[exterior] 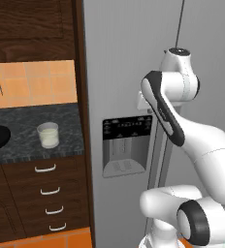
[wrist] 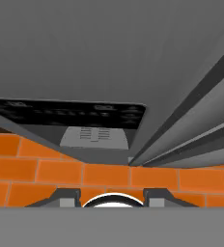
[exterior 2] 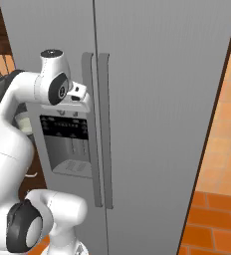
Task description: Grab a lemon wedge from the fridge and one ice cube from the ice bowl, and put them in the glass of lemonade.
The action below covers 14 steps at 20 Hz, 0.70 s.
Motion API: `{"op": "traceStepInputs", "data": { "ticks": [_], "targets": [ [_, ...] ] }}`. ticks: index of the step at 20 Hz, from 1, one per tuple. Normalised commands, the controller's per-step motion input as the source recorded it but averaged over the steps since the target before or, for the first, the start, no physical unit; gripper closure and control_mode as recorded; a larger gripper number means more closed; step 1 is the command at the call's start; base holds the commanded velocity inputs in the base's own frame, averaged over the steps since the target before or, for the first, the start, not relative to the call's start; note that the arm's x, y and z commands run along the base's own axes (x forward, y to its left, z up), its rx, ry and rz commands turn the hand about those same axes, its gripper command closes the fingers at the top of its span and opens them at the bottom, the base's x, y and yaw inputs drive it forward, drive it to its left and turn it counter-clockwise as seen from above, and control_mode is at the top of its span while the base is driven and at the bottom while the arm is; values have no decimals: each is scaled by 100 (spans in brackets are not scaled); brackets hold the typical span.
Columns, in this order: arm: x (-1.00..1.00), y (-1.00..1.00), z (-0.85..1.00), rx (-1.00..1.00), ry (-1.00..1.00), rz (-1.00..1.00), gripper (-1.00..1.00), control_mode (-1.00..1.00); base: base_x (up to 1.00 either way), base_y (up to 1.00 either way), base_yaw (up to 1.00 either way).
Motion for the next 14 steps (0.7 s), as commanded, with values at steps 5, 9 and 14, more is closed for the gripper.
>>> {"op": "traceStepInputs", "data": {
  "ticks": [5,9,14],
  "targets": [
    [-55,0,0,0,-6,0,-100,-100,0,0,0],
    [-65,0,0,1,-3,-1,-100,-100,0,0,0],
    [-42,-5,0,1,0,0,-100,-100,0,0,0]
  ]
}}
